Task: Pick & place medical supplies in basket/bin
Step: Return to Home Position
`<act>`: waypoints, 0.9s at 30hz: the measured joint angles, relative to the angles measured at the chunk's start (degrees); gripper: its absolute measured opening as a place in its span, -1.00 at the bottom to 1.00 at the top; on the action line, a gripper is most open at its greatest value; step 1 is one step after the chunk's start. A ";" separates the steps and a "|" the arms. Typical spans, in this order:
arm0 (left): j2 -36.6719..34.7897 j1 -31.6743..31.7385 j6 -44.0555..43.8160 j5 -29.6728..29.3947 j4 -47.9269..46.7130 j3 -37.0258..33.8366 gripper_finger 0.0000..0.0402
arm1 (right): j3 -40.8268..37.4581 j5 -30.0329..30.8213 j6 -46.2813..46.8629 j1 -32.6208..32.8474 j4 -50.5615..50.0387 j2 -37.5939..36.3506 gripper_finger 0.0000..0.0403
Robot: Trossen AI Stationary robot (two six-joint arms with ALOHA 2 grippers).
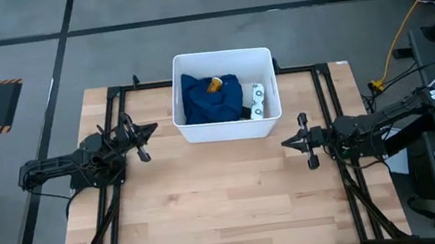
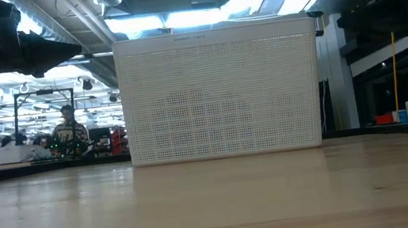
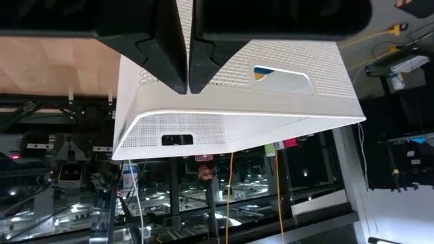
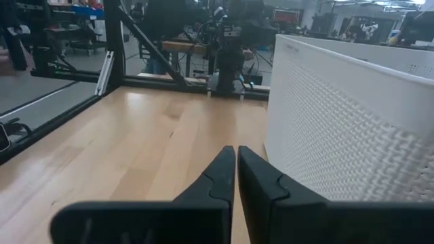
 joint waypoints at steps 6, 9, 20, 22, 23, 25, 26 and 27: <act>0.00 0.00 0.00 0.01 0.00 0.00 -0.95 | 0.00 -0.04 0.80 -0.02 0.00 0.00 -0.89; 0.00 0.00 0.00 0.01 0.00 0.00 -0.94 | 0.01 -0.08 -0.13 -0.02 0.00 0.00 -0.89; 0.00 0.00 0.00 0.03 0.00 0.00 -0.97 | 0.02 -0.07 -0.14 -0.02 -0.01 0.00 -0.88; 0.00 0.00 0.00 0.01 0.00 0.00 -0.97 | 0.02 -0.07 -0.14 -0.02 -0.02 0.00 -0.88; 0.00 0.00 0.02 0.01 0.00 0.00 -0.97 | 0.03 -0.05 -0.14 0.01 -0.28 -0.10 -0.88; 0.00 0.00 0.02 0.03 0.00 0.00 -0.97 | 0.09 -0.05 0.15 0.58 -2.21 -1.62 -0.88; 0.00 0.00 0.00 0.02 0.02 0.00 -0.97 | 0.09 -0.79 0.22 0.61 -3.34 -2.90 -0.88; 0.00 0.00 0.01 0.03 0.00 0.00 -0.97 | 0.11 -1.27 -0.12 0.53 -4.71 -4.46 -0.88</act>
